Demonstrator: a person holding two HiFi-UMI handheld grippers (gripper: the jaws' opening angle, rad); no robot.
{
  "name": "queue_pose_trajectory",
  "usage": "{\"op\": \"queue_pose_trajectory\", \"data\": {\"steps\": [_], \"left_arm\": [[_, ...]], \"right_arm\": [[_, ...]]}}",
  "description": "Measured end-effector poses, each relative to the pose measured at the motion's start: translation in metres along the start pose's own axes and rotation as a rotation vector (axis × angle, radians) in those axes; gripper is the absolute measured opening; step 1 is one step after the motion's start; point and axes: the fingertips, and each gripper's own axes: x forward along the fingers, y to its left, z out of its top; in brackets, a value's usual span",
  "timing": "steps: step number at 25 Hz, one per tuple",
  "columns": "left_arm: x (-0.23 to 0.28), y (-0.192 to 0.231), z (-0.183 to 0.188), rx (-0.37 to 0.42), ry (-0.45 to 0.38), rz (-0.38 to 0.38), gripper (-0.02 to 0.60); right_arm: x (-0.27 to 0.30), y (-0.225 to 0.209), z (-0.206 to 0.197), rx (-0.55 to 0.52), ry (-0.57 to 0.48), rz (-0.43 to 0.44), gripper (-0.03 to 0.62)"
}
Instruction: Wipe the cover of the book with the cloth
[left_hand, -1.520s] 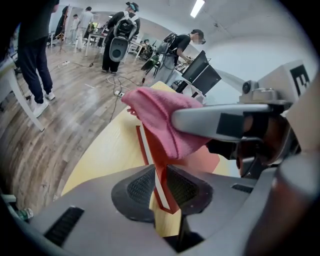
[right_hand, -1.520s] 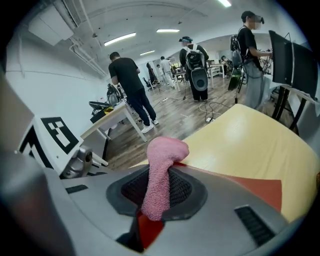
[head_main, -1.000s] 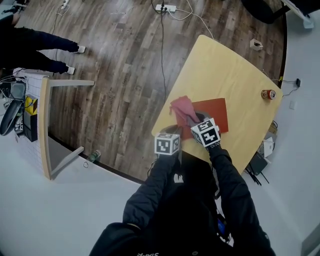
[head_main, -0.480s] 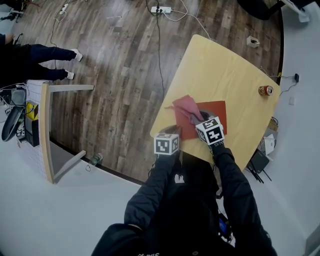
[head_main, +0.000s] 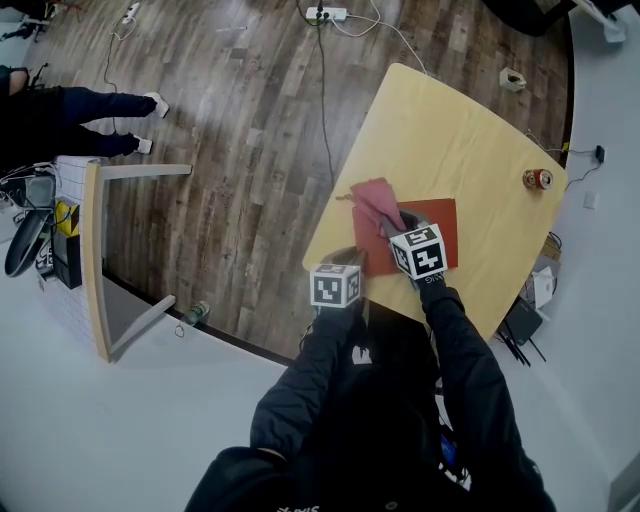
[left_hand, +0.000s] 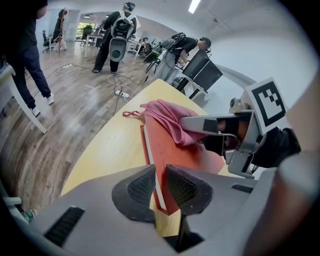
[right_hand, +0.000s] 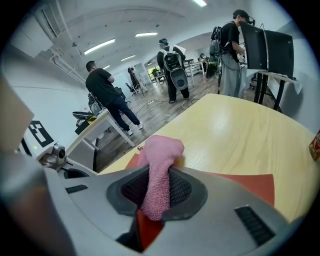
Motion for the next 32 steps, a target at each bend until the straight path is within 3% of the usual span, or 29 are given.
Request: {"op": "queue_pose_trajectory", "data": {"steps": [19, 32], "left_arm": [[-0.001, 0.001, -0.001, -0.008, 0.006, 0.010, 0.087], [0.001, 0.001, -0.002, 0.000, 0.010, 0.022, 0.087]], "right_arm": [[-0.052, -0.075, -0.020, 0.052, -0.023, -0.139, 0.083], [-0.095, -0.113, -0.027, 0.010, -0.041, -0.240, 0.083]]}}
